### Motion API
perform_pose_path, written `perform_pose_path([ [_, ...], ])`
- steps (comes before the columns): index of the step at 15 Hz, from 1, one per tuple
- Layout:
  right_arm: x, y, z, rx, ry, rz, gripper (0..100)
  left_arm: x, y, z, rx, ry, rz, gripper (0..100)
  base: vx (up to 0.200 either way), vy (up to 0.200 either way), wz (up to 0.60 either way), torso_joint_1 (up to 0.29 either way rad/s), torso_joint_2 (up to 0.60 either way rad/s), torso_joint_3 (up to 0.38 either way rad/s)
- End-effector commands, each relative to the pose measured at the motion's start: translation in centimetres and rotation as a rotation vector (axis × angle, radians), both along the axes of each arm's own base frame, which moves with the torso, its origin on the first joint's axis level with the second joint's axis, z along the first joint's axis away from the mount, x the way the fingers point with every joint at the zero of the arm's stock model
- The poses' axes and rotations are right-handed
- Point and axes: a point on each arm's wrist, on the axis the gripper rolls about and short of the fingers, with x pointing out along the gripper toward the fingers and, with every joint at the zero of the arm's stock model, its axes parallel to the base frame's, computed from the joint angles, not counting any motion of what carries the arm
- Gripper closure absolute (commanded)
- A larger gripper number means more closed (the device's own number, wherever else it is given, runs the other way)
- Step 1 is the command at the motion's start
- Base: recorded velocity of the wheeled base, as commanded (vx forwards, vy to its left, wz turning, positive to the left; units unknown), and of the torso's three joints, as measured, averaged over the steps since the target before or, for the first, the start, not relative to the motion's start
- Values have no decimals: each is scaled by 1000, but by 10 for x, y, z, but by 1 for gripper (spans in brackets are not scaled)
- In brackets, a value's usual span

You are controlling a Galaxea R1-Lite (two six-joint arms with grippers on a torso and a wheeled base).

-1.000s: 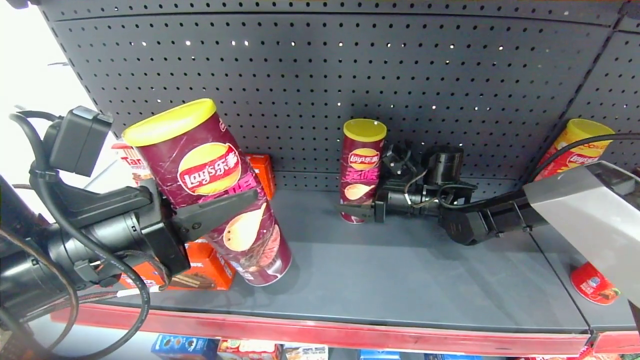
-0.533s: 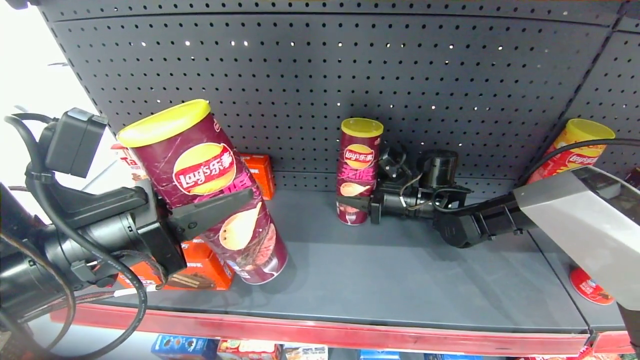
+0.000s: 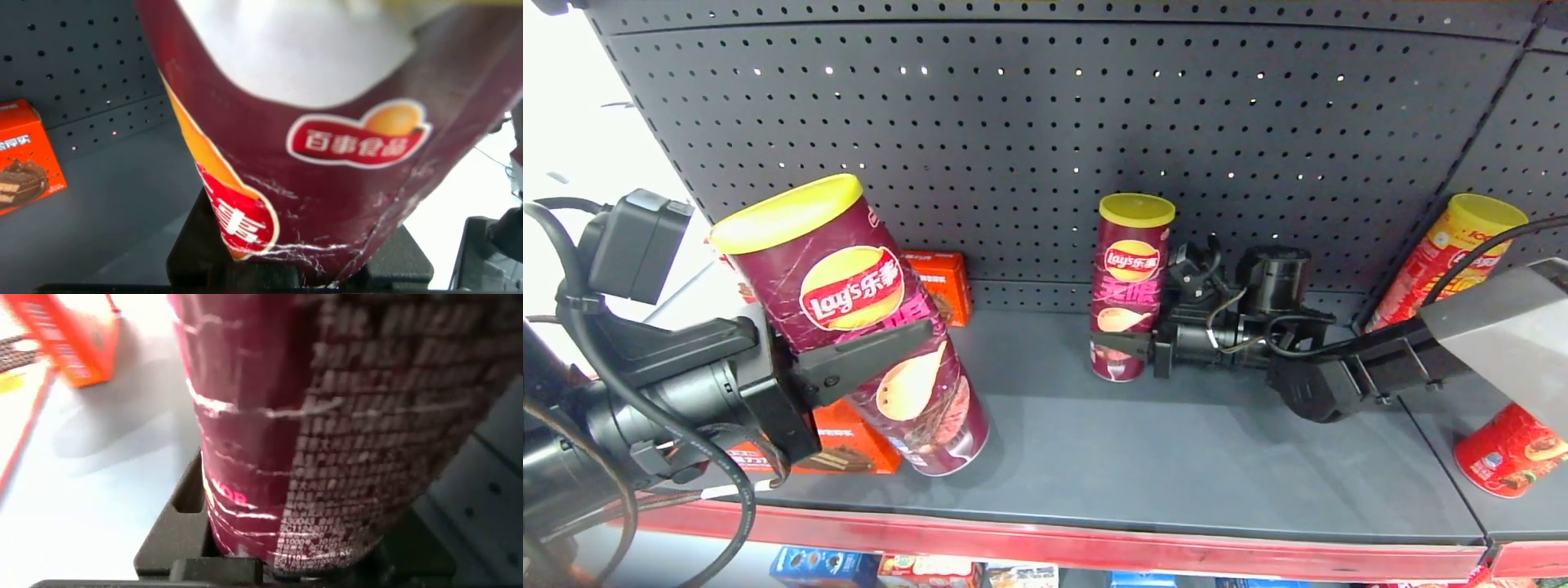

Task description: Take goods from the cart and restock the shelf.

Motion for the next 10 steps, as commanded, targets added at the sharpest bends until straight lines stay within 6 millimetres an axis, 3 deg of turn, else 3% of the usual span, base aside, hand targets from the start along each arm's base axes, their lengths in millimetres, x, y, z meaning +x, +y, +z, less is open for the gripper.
perform_pose_path([
  [1, -42, -16, 22, 18, -41, 17, 100, -4, 1, 0, -2, -3, -1, 100, 0, 0, 0, 0, 0, 0],
  [7, -105, -20, -2, 14, -27, 88, 100, -4, 1, 0, -1, -2, -1, 100, 0, 0, 0, 0, 0, 0],
  [10, -115, -21, -20, 5, -9, 114, 100, -4, 1, 0, -1, 0, -1, 100, 0, 0, 0, 0, 0, 0],
])
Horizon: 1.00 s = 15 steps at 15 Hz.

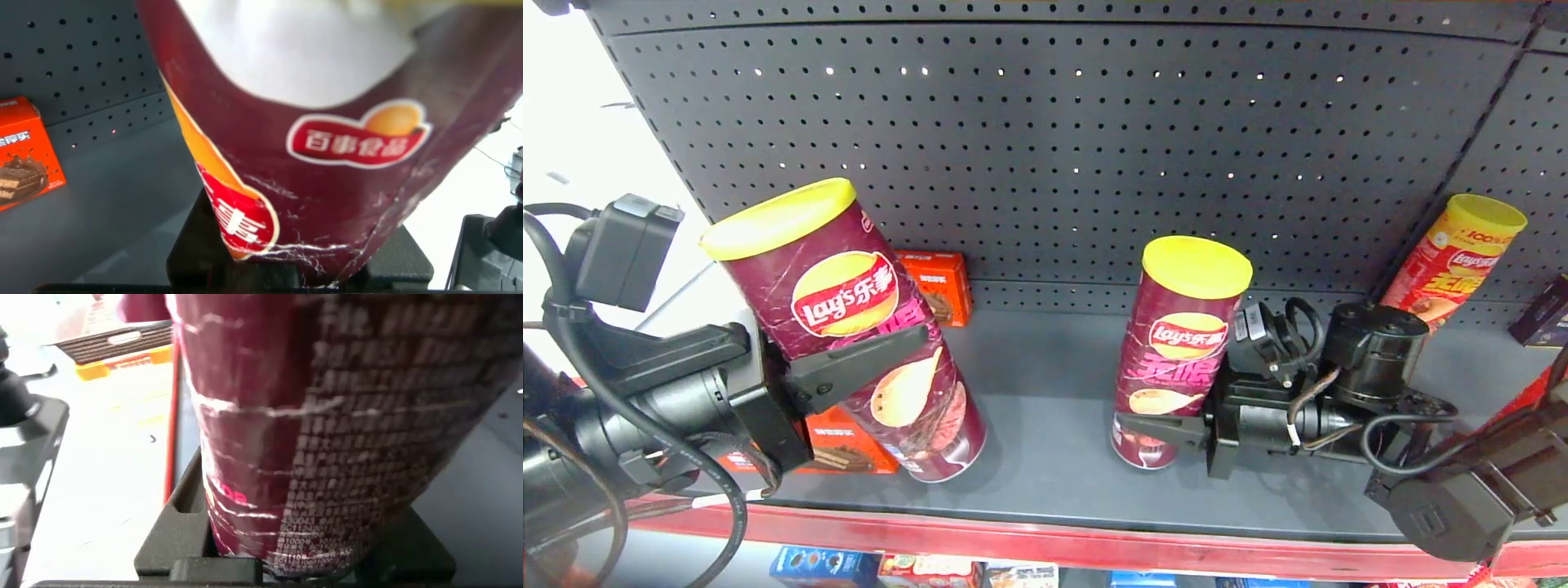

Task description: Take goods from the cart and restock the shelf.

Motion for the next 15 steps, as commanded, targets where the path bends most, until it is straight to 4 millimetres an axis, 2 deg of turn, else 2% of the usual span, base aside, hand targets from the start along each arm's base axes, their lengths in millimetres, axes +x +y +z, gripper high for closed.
perform_pose_path([
  [1, -5, 0, -11, -13, 23, 25, 100, 0, 0, -1, 1, 3, 0, 100, 0, 0, 0, 0, 0, 0],
  [9, 9, 3, -33, -24, 40, 19, 100, 0, 0, -2, 3, 8, 3, 100, 0, 0, 0, 0, 0, 0],
  [15, 8, 4, -37, -27, 43, 20, 100, 0, 0, -2, 3, 8, 3, 100, 0, 0, 0, 0, 0, 0],
])
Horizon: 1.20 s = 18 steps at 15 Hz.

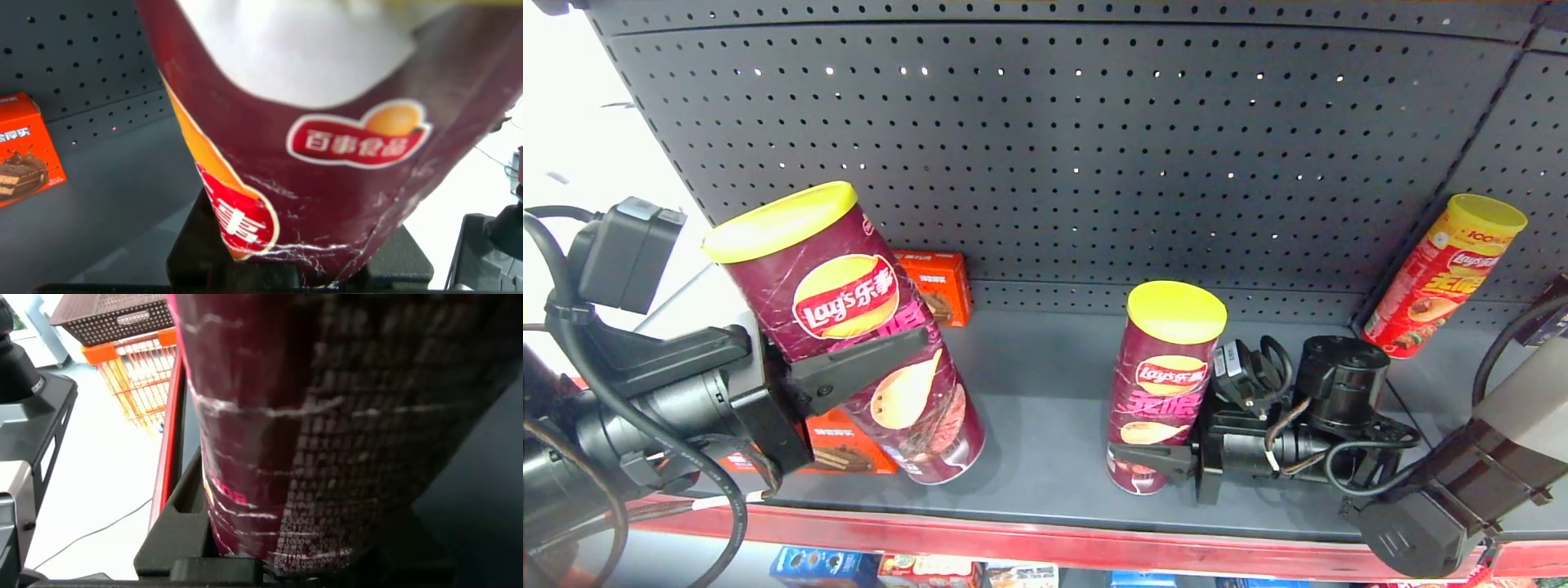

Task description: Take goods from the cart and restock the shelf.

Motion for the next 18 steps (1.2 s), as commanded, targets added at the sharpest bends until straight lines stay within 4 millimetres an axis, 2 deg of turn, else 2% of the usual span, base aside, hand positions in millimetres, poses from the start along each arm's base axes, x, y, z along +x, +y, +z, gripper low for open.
perform_pose_path([
  [1, -1, 0, -2, -5, 8, 2, 100, 0, 0, 0, 0, 0, 0, 100, 0, 0, 0, 0, 0, 0],
  [7, -4, -1, -4, -14, 1, 3, 100, -2, 1, -6, 7, 20, 0, 100, 0, 0, 0, 0, 0, 0],
  [8, -5, -2, -6, -19, 3, 2, 0, -3, 1, -6, 5, 19, 0, 100, 0, 0, 0, 0, 0, 0],
  [12, -10, -7, -3, -21, 0, -5, 0, -4, 2, -4, 2, 11, 0, 100, 0, 0, 0, 0, 0, 0],
  [18, -34, -42, 15, -14, -16, -76, 0, -5, 1, -4, 1, 8, -2, 100, 0, 0, 0, 0, 0, 0],
])
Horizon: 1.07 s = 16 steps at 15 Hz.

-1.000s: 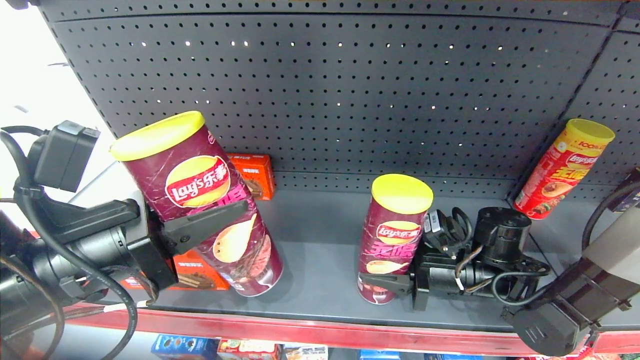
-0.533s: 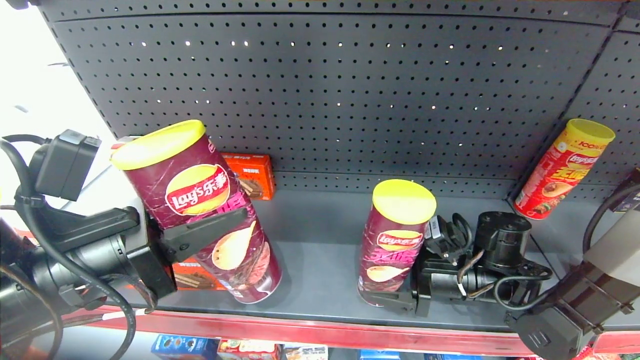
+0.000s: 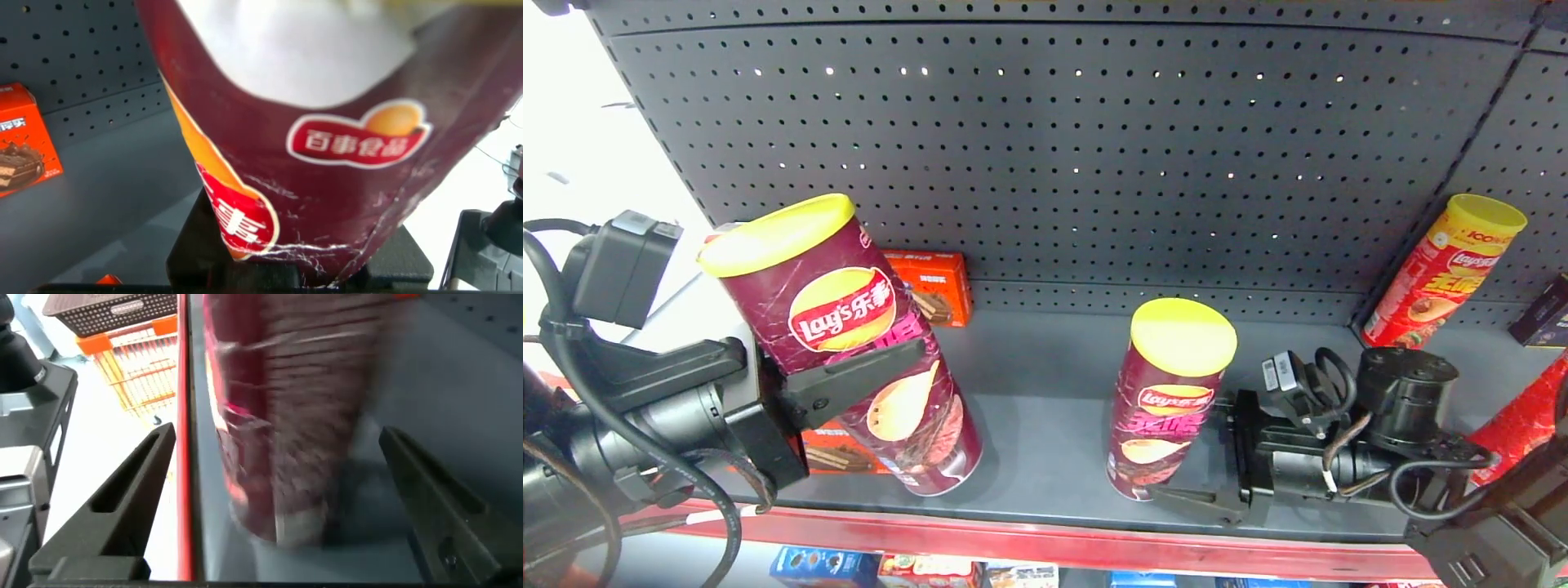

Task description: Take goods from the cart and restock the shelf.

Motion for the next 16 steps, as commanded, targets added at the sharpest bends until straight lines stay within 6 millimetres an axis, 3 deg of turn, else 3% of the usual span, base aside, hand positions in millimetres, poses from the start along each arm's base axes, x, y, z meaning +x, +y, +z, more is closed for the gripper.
perform_pose_path([
  [1, -19, -15, 14, 13, -29, -23, 0, 0, 0, 0, 0, -1, -2, 100, 0, 0, 0, 0, 0, 0],
  [7, -61, -50, 33, 29, -69, -103, 0, -6, 1, 3, -6, -17, -7, 100, 0, 0, 0, 0, 0, 0],
  [10, -92, -71, 41, 38, -105, -192, 0, -10, 2, 6, -10, -30, -10, 100, 0, 0, 0, 0, 0, 0],
  [14, -129, -90, 71, 67, -187, -514, 0, -11, 1, 12, -18, -52, -15, 100, 0, 0, 0, 0, 0, 0],
  [16, -158, -101, 70, 56, -169, -702, 0, -10, 1, 14, -21, -61, -13, 100, 0, 0, 0, 0, 0, 0],
])
